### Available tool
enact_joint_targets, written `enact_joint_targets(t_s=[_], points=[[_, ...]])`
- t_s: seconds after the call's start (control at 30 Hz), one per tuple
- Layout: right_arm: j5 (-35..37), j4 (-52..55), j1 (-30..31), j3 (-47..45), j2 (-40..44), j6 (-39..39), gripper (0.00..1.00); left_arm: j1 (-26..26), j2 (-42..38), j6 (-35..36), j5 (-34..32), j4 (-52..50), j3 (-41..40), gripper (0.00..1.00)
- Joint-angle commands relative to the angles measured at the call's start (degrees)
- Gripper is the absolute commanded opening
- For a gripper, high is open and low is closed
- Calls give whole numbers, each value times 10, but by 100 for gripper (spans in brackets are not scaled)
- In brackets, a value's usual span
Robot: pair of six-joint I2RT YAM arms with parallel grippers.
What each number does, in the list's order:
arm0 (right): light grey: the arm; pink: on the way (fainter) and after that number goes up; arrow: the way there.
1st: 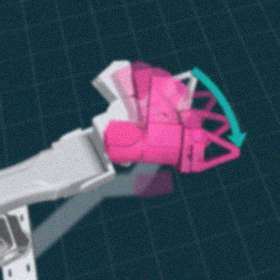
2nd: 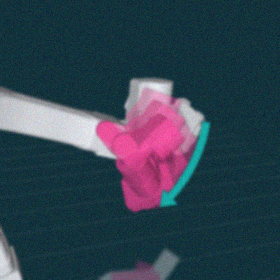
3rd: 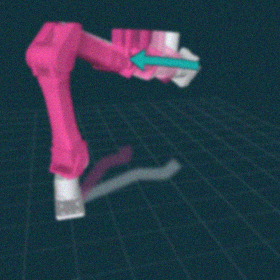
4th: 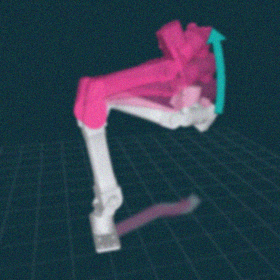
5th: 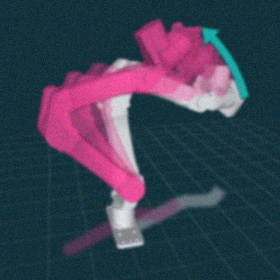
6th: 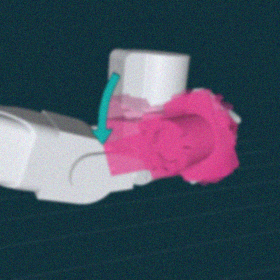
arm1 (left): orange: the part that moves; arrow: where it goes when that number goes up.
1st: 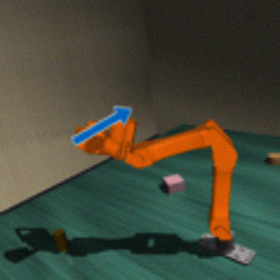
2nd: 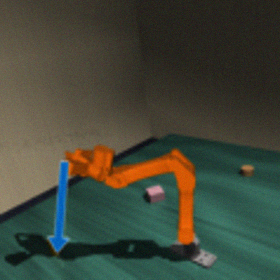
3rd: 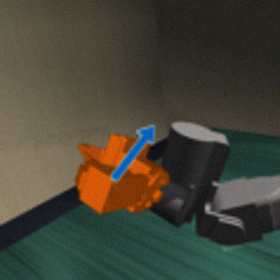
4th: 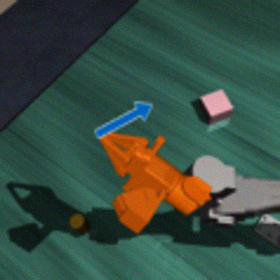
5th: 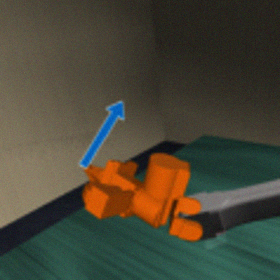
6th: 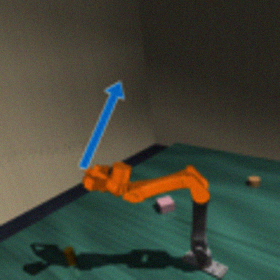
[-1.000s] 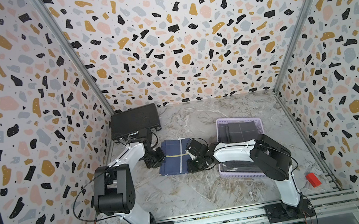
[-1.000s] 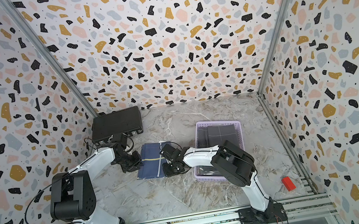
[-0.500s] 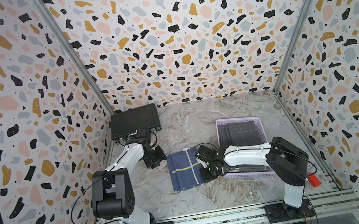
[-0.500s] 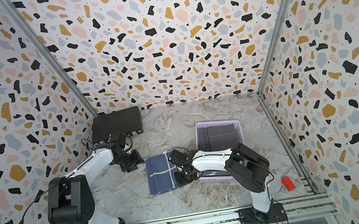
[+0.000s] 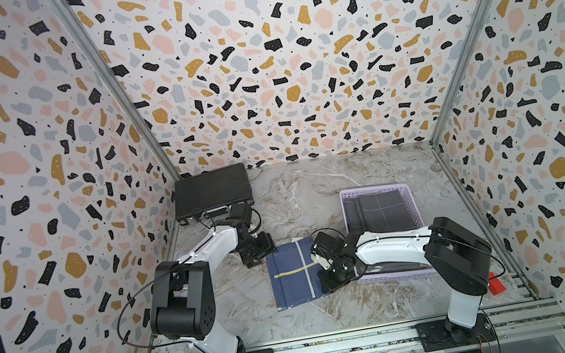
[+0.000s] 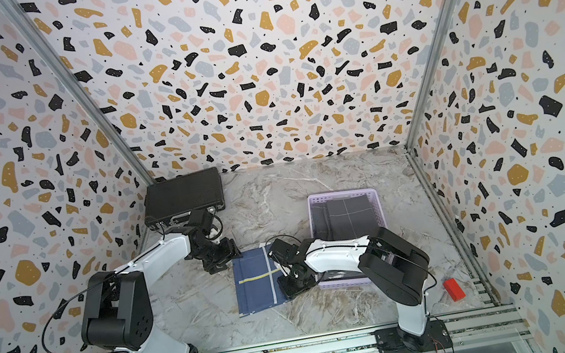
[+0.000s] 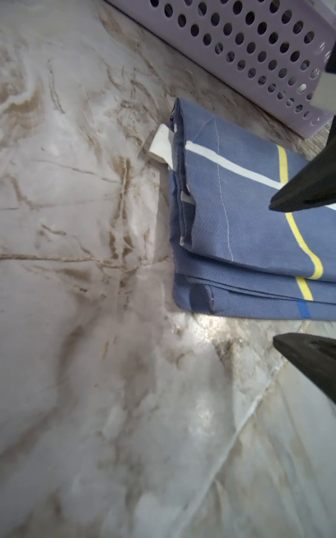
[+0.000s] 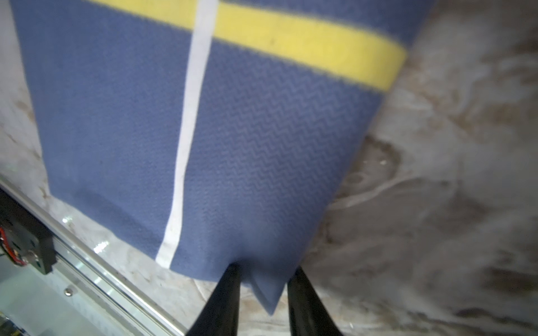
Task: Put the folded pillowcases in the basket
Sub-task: Move the pillowcase to the center of the board, then pick up the pillowcase from the center of the board.
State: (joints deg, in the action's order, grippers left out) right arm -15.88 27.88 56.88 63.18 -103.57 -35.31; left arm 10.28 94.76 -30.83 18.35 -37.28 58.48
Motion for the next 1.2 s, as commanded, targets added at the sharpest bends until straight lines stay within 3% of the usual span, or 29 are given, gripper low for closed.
enact_joint_targets(t_s=[0.0,0.2,0.53,0.83,1.07,1.17], points=[[18,39,0,-7,11,0,42,1,20,6,-29,-1,-8,68],[2,20,1,-28,25,-12,45,1,43,12,-44,-2,13,64],[-6,1,1,-35,14,-13,45,7,28,10,37,62,-8,58],[-11,-6,1,-33,12,-15,45,8,68,13,-12,28,3,56],[-40,-37,1,-26,0,-28,31,14,77,11,-4,30,4,32],[-40,-41,1,-23,-4,-26,26,23,82,9,26,46,3,28]])
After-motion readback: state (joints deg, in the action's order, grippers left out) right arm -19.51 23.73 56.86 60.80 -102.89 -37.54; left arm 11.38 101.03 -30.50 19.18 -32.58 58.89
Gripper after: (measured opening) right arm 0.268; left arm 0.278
